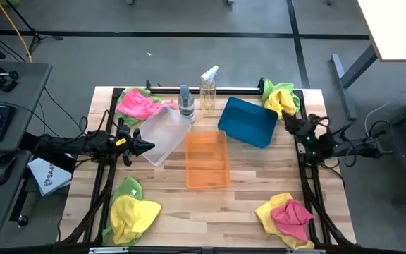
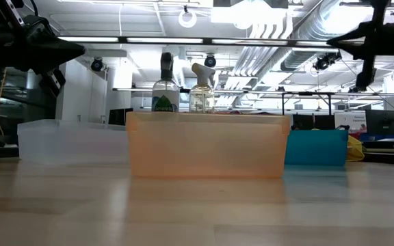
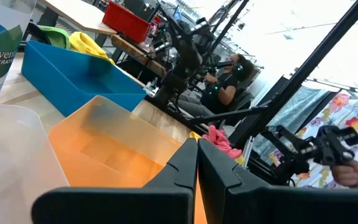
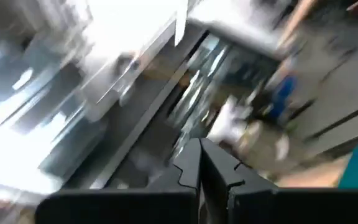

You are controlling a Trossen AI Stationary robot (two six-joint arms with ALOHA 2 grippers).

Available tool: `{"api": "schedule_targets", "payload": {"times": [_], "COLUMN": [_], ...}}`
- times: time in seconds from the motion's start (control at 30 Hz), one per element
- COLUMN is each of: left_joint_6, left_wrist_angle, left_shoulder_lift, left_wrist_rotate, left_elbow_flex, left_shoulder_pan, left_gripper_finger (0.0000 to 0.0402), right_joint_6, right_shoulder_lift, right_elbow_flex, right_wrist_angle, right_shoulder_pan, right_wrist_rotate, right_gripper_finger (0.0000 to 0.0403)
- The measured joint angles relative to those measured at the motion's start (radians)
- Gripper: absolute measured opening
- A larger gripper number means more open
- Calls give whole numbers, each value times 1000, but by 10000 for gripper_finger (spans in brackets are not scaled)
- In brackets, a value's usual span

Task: Sort microfiber towel by color & place in baskets
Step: Put the top yellow microfiber towel into the blue bin

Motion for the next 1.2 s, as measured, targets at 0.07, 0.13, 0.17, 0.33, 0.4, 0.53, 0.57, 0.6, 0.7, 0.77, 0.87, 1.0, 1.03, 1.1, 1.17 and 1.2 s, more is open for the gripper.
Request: {"api": "schedule_targets", "payload": {"times": [0.07,0.13,0.17,0.33,0.4,0.53,0.57,0.6,0.7,0.77,0.87,1.0,1.03,1.1,1.17,1.2], "left_joint_6": [1,-1,0,1,0,0,0,1,0,1,1,1,1,0,1,0], "left_wrist_angle": [0,0,0,0,0,0,0,0,0,0,0,0,0,0,0,0], "left_shoulder_lift": [0,0,0,0,0,0,0,0,0,0,0,0,0,0,0,0], "left_wrist_rotate": [0,0,0,0,0,0,0,0,0,0,0,0,0,0,0,0], "left_elbow_flex": [0,0,0,0,0,0,0,0,0,0,0,0,0,0,0,0], "left_shoulder_pan": [0,0,0,0,0,0,0,0,0,0,0,0,0,0,0,0], "left_gripper_finger": [1,1,1,1,1,1,1,1,1,1,1,1,1,1,1,1], "right_joint_6": [-71,-102,-97,90,100,-25,-64,-103,-153,-173,-178,-120,-89,-22,43,78], "right_shoulder_lift": [16,60,96,327,466,746,812,876,1044,1132,1229,1285,1293,1302,1317,1330], "right_elbow_flex": [44,116,166,524,650,822,847,866,893,909,909,927,927,927,929,929], "right_wrist_angle": [-16,-59,-123,-731,-951,-1169,-1195,-1210,-1218,-1188,-1186,-1169,-1171,-1161,-1161,-1174], "right_shoulder_pan": [-27,-71,-102,-335,-458,-728,-798,-861,-1018,-1091,-1148,-1149,-1149,-1146,-1141,-1138], "right_wrist_rotate": [19,20,19,-194,-294,-435,-473,-505,-618,-686,-722,-708,-707,-704,-680,-655], "right_gripper_finger": [0,0,0,0,0,0,0,0,0,1,16,74,94,135,174,191]}}
